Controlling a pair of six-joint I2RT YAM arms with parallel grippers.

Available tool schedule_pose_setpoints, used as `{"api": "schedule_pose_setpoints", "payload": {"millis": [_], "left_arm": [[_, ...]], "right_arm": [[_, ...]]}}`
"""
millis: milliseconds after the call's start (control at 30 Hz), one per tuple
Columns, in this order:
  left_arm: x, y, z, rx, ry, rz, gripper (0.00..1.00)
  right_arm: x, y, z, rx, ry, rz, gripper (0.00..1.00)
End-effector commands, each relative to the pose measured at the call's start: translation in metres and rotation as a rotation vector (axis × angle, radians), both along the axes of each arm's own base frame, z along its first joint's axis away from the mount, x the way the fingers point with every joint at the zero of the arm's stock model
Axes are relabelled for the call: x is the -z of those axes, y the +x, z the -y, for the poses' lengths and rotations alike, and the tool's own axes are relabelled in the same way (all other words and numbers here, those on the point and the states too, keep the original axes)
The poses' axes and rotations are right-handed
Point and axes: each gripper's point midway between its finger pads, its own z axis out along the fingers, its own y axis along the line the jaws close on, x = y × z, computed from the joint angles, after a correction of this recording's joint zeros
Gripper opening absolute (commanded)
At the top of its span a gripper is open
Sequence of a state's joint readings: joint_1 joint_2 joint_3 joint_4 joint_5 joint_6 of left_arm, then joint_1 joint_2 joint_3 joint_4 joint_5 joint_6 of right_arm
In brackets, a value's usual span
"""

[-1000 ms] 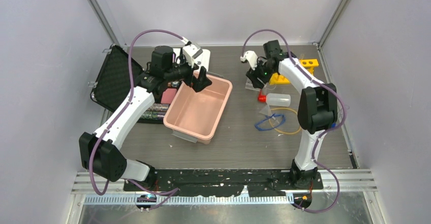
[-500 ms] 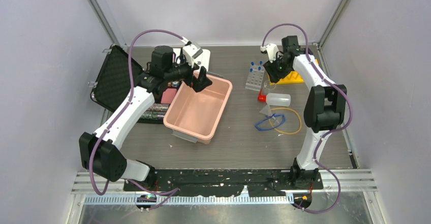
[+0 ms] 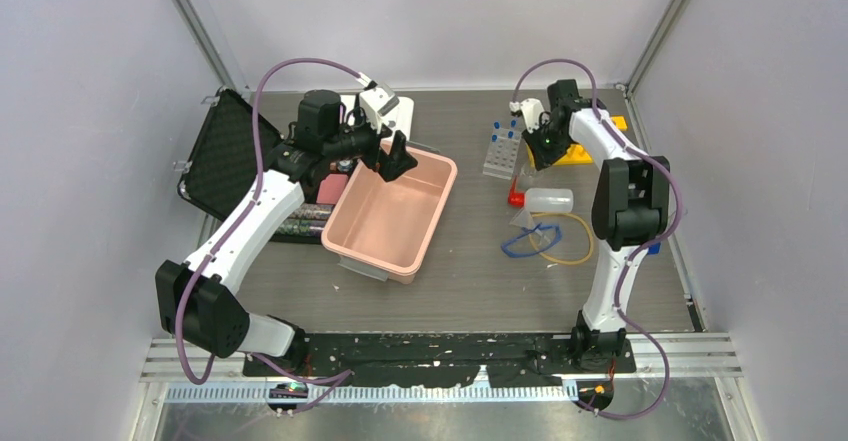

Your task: Organize the chemistry lab equipment

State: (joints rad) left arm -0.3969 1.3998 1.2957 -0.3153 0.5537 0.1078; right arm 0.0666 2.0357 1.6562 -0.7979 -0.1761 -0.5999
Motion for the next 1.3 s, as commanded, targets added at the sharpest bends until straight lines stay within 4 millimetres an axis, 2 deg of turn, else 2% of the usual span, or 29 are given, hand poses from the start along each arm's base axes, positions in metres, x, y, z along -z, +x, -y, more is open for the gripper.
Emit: {"api": "schedule_pose_setpoints", "payload": {"millis": [0, 100, 133, 167, 200, 233, 333, 367, 400, 433, 467, 500, 533, 567, 600, 633, 667, 700, 733, 800, 900, 1100, 1133, 1233, 1267], "left_arm": [[-0.023, 0.004, 0.0, 0.0, -0.029, 0.066, 1.0], [-0.024, 0.004, 0.0, -0.002, -0.031, 0.069, 1.0], [-0.024, 0.004, -0.001, -0.006, -0.032, 0.07, 0.99], [-0.025, 0.004, -0.002, -0.012, -0.034, 0.07, 1.0], [-0.026, 0.005, -0.005, -0.031, -0.042, 0.061, 1.0], [-0.027, 0.007, -0.01, -0.056, -0.053, 0.051, 1.0], [-0.036, 0.017, -0.032, -0.157, -0.166, -0.057, 1.0], [-0.042, 0.021, -0.042, -0.191, -0.189, -0.065, 1.0], [-0.048, 0.024, -0.051, -0.216, -0.197, -0.049, 1.0], [-0.055, 0.025, -0.061, -0.245, -0.192, -0.019, 1.0], [-0.058, 0.027, -0.071, -0.278, -0.174, 0.01, 1.0], [-0.062, 0.027, -0.081, -0.316, -0.155, 0.039, 0.99], [-0.066, 0.028, -0.092, -0.358, -0.144, 0.056, 1.0], [-0.068, 0.029, -0.102, -0.395, -0.141, 0.06, 0.99], [-0.07, 0.029, -0.112, -0.435, -0.143, 0.059, 1.0], [-0.07, 0.029, -0.123, -0.479, -0.151, 0.046, 1.0], [-0.07, 0.03, -0.137, -0.528, -0.162, 0.037, 1.0], [-0.068, 0.029, -0.146, -0.559, -0.176, 0.023, 1.0], [-0.067, 0.028, -0.156, -0.591, -0.191, 0.011, 0.99], [-0.065, 0.023, -0.173, -0.636, -0.211, -0.01, 1.0], [-0.061, 0.013, -0.187, -0.668, -0.201, -0.029, 1.0], [-0.051, -0.004, -0.196, -0.685, -0.177, -0.016, 1.0], [-0.05, -0.005, -0.197, -0.687, -0.178, -0.017, 1.0], [-0.047, -0.009, -0.198, -0.69, -0.176, -0.022, 1.0], [-0.046, -0.01, -0.198, -0.691, -0.175, -0.02, 1.0]], "right_arm": [[-0.059, 0.007, -0.006, 0.019, 0.056, 0.094, 0.06], [-0.1, 0.002, -0.014, 0.018, 0.11, 0.143, 0.05], [-0.123, 0.004, -0.019, 0.011, 0.139, 0.188, 0.05], [-0.132, 0.0, -0.022, 0.007, 0.152, 0.192, 0.05], [-0.158, 0.001, -0.028, -0.003, 0.185, 0.244, 0.05], [-0.171, -0.003, -0.033, -0.014, 0.202, 0.256, 0.05], [-0.232, -0.011, -0.058, -0.065, 0.266, 0.372, 0.05], [-0.241, -0.017, -0.074, -0.094, 0.287, 0.377, 0.05], [-0.261, -0.022, -0.095, -0.138, 0.309, 0.416, 0.05], [-0.269, -0.026, -0.106, -0.151, 0.333, 0.421, 0.05], [-0.283, -0.034, -0.13, -0.203, 0.358, 0.445, 0.05], [-0.288, -0.037, -0.143, -0.223, 0.378, 0.452, 0.05], [-0.294, -0.048, -0.169, -0.282, 0.398, 0.457, 0.05], [-0.296, -0.05, -0.182, -0.304, 0.405, 0.466, 0.05], [-0.293, -0.061, -0.207, -0.359, 0.416, 0.456, 0.05], [-0.291, -0.062, -0.219, -0.379, 0.417, 0.462, 0.05], [-0.281, -0.07, -0.24, -0.42, 0.421, 0.435, 0.05], [-0.276, -0.072, -0.25, -0.427, 0.418, 0.429, 0.05], [-0.263, -0.077, -0.268, -0.457, 0.413, 0.397, 0.05], [-0.241, -0.082, -0.29, -0.481, 0.392, 0.352, 0.05], [-0.213, -0.085, -0.311, -0.499, 0.368, 0.294, 0.05], [-0.146, -0.088, -0.345, -0.521, 0.318, 0.193, 0.05], [-0.141, -0.085, -0.349, -0.52, 0.314, 0.203, 0.05], [-0.11, -0.077, -0.359, -0.517, 0.275, 0.19, 0.05], [-0.106, -0.073, -0.362, -0.512, 0.269, 0.204, 0.05]]}}
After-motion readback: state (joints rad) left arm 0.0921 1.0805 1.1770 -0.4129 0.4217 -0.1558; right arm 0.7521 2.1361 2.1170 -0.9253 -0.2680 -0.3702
